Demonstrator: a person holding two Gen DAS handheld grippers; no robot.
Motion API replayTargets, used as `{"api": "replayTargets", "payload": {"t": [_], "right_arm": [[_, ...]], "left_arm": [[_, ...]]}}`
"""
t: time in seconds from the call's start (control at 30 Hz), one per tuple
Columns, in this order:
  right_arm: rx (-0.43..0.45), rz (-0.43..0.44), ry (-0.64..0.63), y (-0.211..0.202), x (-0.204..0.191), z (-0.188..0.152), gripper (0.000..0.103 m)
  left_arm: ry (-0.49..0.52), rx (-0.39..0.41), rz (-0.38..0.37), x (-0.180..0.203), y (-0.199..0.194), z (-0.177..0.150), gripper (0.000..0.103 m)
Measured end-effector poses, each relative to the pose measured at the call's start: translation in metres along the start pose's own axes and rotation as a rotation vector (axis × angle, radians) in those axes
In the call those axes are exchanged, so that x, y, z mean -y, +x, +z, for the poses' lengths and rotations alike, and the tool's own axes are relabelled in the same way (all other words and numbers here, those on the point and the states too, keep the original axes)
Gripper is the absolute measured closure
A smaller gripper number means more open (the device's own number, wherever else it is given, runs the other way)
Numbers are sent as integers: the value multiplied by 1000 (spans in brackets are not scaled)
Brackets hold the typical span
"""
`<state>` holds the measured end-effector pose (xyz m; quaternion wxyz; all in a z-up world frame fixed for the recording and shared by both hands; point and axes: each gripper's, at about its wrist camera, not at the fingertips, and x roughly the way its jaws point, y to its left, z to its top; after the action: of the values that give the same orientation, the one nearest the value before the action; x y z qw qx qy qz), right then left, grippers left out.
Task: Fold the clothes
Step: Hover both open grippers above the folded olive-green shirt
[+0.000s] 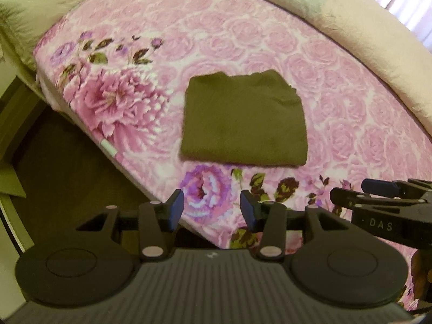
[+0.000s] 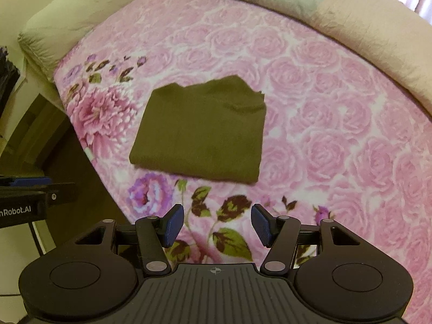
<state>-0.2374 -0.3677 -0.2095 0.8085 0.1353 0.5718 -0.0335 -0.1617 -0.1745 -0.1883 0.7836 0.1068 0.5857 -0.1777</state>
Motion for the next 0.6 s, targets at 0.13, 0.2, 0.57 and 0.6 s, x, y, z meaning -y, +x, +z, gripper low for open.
{"api": "replayTargets", "payload": {"t": [0.13,0.2,0.57,0.6], "right_arm": [[-14,-2,-4,7,0,4,44],[-18,-5,-4,10,0,7,44],[-36,-6,84,40,20,17,44],[-29,5,112,45,27,18,44]], "left_arm": [[-18,-10,-5,-3,5,2,62],[-22,-11,-12,-4,8,5,62],[-106,18,-148,-37,56,25,61],[-133,39,-161,-47,68,25,61]]}}
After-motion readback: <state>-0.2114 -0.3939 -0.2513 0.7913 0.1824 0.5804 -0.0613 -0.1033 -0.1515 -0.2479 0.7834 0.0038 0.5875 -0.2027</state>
